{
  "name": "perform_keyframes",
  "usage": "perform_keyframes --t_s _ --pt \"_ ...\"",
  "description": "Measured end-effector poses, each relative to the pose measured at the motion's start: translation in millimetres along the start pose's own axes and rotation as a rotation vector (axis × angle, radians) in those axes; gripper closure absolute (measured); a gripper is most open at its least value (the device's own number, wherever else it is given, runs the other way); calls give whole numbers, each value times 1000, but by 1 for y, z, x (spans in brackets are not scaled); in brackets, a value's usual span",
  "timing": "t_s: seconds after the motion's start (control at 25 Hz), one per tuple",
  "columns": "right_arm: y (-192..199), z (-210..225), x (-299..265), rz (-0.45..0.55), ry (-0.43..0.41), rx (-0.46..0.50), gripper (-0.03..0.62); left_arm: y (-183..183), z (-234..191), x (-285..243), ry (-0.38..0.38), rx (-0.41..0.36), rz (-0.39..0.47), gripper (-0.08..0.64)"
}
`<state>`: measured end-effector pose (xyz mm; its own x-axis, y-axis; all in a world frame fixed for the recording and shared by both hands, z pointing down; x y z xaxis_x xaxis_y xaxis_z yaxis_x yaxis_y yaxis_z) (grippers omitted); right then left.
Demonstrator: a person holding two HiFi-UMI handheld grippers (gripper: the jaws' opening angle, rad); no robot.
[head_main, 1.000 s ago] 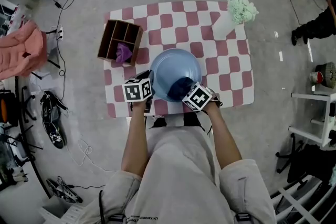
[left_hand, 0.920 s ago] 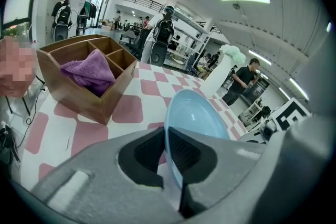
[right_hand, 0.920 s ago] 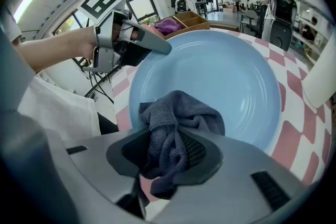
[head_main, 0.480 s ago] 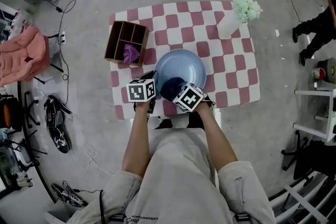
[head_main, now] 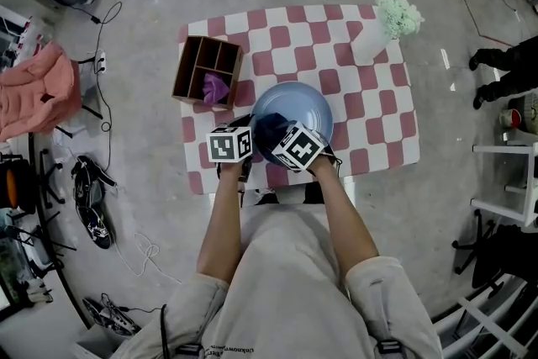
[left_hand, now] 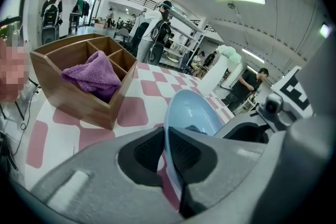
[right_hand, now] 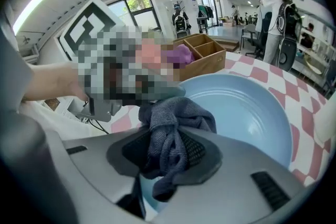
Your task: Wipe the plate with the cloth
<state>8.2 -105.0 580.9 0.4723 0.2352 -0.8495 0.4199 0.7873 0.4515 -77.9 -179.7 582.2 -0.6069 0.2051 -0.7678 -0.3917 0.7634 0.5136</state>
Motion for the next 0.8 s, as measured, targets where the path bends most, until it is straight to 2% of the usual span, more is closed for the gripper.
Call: perform_keyframes --t_s 0.12,0.24,0.4,0.56,0.8 --pt "-8 5 2 19 20 -19 459 -1 -1 1 9 5 4 531" --pt "-15 2 -8 24 58 2 459 -3 2 0 6 -12 1 531" --pt "-12 -16 -16 -35 74 63 460 1 -2 -1 -5 -2 -6 532" --pt "15 -27 -16 -87 48 135 462 1 -4 -2 -7 16 2 532" --pt "61 -21 -4 -157 16 107 462 2 -4 -3 -10 29 1 532"
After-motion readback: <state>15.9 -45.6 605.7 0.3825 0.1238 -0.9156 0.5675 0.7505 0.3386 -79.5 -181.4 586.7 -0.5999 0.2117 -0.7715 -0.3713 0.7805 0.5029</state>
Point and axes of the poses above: the fingertips, and each gripper's own axes: x backward along the fingers, z to its right, y out of its underside, the point moved 7 cm from there along x, backward along the fingers, and after that the axes turned 7 degrees about -z, right-handed, at the moved point
